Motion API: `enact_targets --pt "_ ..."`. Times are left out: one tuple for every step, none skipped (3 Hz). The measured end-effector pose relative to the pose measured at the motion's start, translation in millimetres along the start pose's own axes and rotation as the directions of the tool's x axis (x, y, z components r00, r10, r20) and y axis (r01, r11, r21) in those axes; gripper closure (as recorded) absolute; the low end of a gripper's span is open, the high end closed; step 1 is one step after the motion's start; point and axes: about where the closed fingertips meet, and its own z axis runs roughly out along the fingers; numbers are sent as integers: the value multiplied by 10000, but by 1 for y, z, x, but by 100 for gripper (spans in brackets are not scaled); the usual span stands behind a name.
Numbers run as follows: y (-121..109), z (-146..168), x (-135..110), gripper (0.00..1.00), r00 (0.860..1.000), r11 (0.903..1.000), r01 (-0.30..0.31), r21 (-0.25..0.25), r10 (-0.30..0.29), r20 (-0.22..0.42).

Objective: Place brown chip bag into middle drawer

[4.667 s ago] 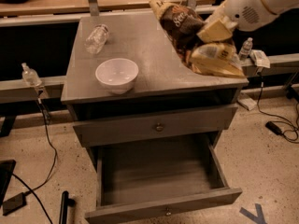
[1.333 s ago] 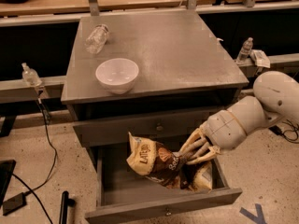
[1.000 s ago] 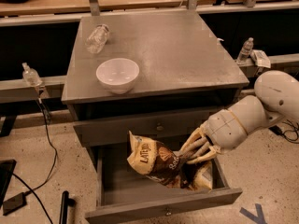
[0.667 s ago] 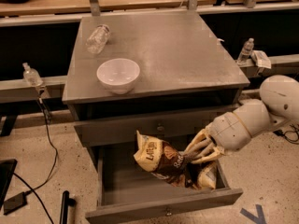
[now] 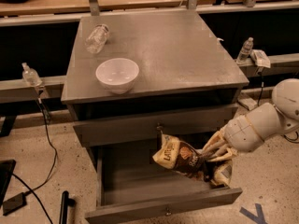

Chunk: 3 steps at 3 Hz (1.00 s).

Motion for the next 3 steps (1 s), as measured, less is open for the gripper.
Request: enact_targets --pt "3 16 36 100 9929 9990 164 -417 -211 -1169" --pt "-4 40 67 100 9819 9944 644 -840 -782 -1726" --pt "-15 58 98 100 9720 9907 909 -1012 -1103 -2075"
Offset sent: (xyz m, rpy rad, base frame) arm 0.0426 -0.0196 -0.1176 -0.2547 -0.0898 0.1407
